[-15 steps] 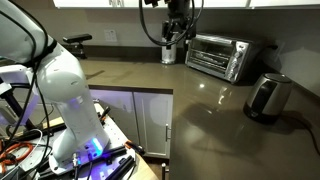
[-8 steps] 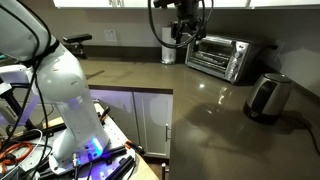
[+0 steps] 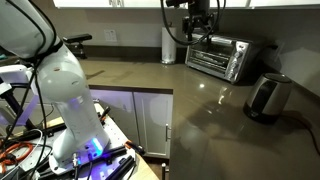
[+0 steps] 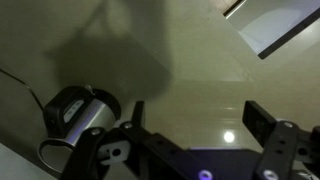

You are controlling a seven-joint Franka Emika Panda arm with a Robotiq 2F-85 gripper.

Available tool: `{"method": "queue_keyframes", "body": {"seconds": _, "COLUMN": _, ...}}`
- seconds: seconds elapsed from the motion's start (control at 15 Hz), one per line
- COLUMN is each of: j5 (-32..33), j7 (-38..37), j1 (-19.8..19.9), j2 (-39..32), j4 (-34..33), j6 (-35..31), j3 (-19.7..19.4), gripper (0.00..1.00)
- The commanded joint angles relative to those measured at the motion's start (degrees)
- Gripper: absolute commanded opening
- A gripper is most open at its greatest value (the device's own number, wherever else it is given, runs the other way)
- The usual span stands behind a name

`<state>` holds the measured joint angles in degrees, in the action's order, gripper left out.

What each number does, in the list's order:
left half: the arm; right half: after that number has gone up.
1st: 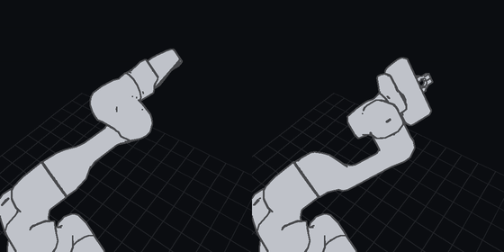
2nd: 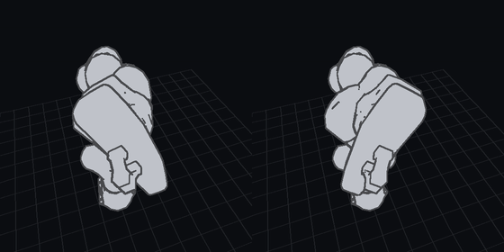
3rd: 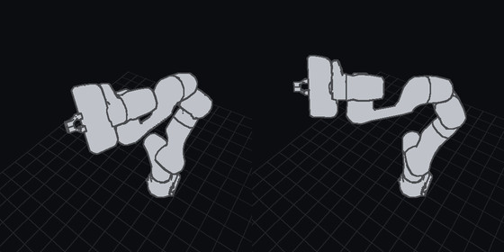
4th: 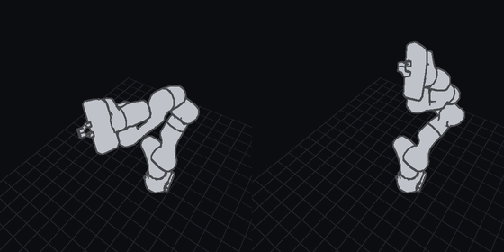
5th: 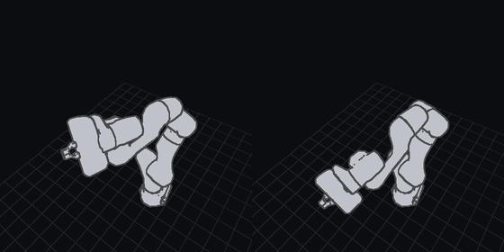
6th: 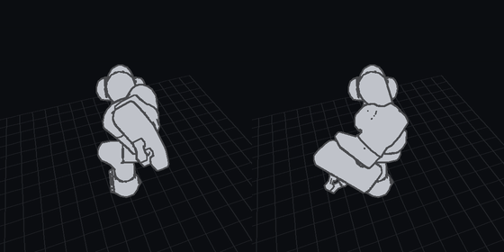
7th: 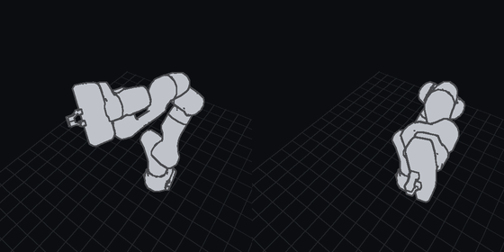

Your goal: Open the mini oven door

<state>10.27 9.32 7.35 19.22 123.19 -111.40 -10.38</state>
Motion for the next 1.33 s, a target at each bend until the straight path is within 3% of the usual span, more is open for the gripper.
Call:
{"method": "queue_keyframes", "body": {"seconds": 0.0, "j5": -4.1, "j7": 3.51, "j1": -1.58, "j2": -2.8, "j4": -3.54, "j6": -3.01, "j3": -0.21, "gripper": 1.0}}
{"method": "queue_keyframes", "body": {"seconds": 0.47, "j5": -7.01, "j7": 4.46, "j1": -3.88, "j2": -7.11, "j4": -6.08, "j6": -13.57, "j3": 1.63, "gripper": 1.0}}
{"method": "queue_keyframes", "body": {"seconds": 0.87, "j5": -5.78, "j7": 2.63, "j1": -3.08, "j2": -5.98, "j4": -4.81, "j6": -11.88, "j3": 1.97, "gripper": 1.0}}
{"method": "queue_keyframes", "body": {"seconds": 1.27, "j5": -12.02, "j7": 1.87, "j1": -5.59, "j2": -8.78, "j4": -1.9, "j6": -19.39, "j3": 3.81, "gripper": 1.0}}
